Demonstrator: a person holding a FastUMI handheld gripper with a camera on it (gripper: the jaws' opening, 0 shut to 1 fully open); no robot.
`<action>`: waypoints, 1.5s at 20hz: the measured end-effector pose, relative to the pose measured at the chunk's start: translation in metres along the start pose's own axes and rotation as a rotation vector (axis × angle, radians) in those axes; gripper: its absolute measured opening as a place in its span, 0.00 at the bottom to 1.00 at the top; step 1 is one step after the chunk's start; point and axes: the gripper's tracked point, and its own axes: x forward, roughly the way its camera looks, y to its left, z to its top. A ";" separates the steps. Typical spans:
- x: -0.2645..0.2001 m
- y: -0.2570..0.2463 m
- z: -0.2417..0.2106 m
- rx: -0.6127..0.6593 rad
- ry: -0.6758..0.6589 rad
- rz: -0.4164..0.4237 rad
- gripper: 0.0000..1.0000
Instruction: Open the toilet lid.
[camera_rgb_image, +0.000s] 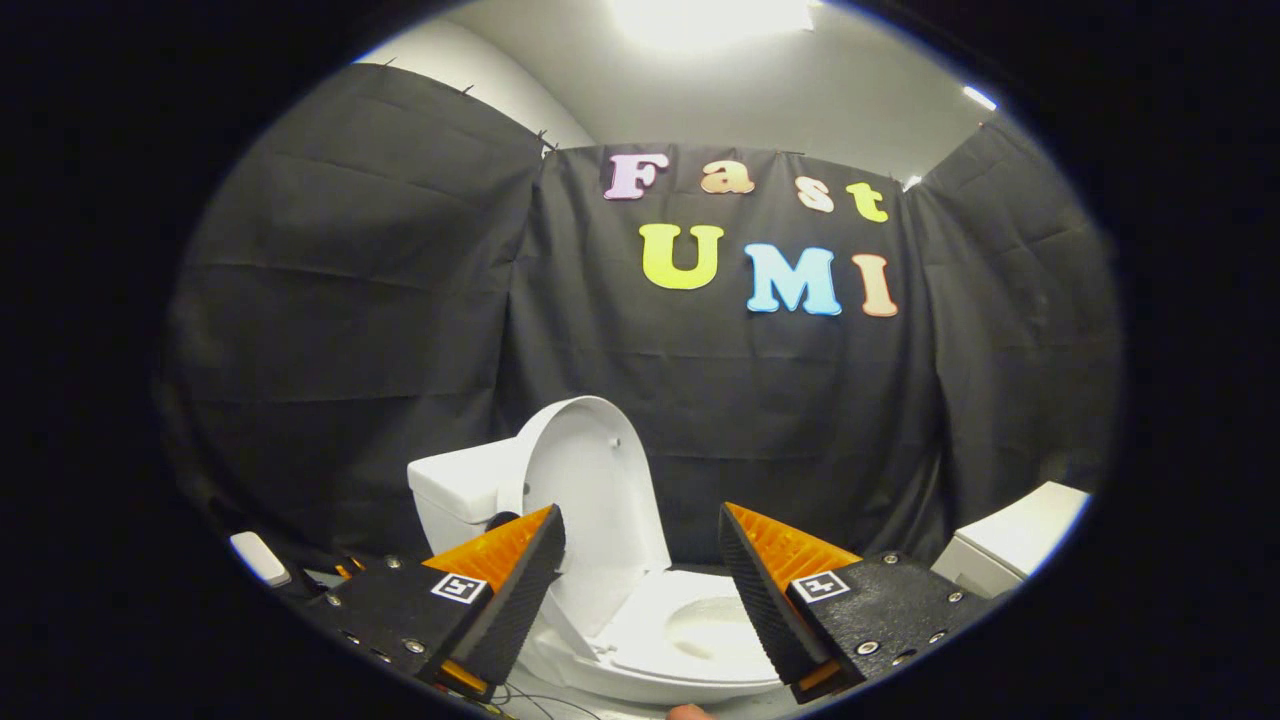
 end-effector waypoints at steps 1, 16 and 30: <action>-0.004 -0.008 0.001 0.002 -0.004 -0.009 0.95; -0.079 -0.150 0.008 0.094 -0.006 -0.172 0.95; -0.120 -0.221 -0.019 0.076 0.017 -0.236 0.95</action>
